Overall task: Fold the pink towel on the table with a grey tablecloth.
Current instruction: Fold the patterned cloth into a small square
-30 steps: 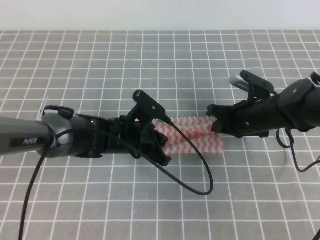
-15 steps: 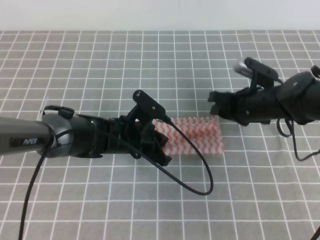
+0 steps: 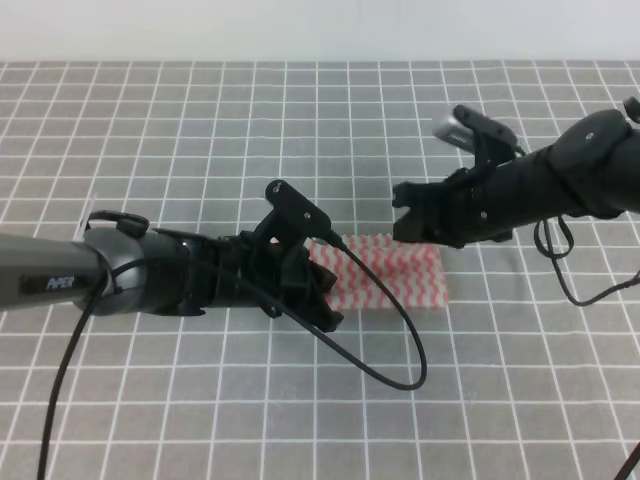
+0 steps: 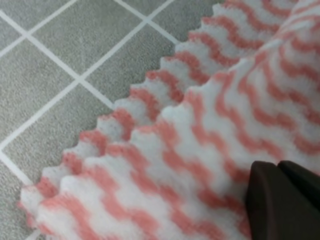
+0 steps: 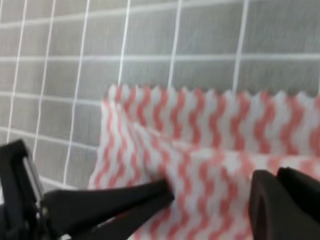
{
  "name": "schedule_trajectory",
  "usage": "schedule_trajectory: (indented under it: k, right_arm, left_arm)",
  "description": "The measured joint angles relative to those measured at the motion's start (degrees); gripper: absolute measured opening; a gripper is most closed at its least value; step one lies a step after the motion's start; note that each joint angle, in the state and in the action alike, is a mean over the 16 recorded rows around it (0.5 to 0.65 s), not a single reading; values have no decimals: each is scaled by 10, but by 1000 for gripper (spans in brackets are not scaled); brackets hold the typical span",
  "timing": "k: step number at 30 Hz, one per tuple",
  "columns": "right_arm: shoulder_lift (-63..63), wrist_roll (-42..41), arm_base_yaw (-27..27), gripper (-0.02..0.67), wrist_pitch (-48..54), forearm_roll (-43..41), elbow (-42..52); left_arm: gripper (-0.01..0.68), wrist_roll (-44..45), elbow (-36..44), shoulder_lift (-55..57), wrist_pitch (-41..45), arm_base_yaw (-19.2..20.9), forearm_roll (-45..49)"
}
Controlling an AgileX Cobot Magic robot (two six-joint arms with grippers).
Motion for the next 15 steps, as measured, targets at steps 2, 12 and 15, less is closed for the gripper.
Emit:
schedule_trajectory:
  k: [2,12,15]
  right_arm:
    - [4,0,0,26,14,-4,-2]
    - [26,0,0,-13,-2,-22,-2]
    - [32,0,0,-14,-20,-28,-2]
  left_arm:
    - [0,0,0,0,0,0,0]
    - [0,-1,0,0,0,0,0]
    - [0,-1,0,0,0,0,0]
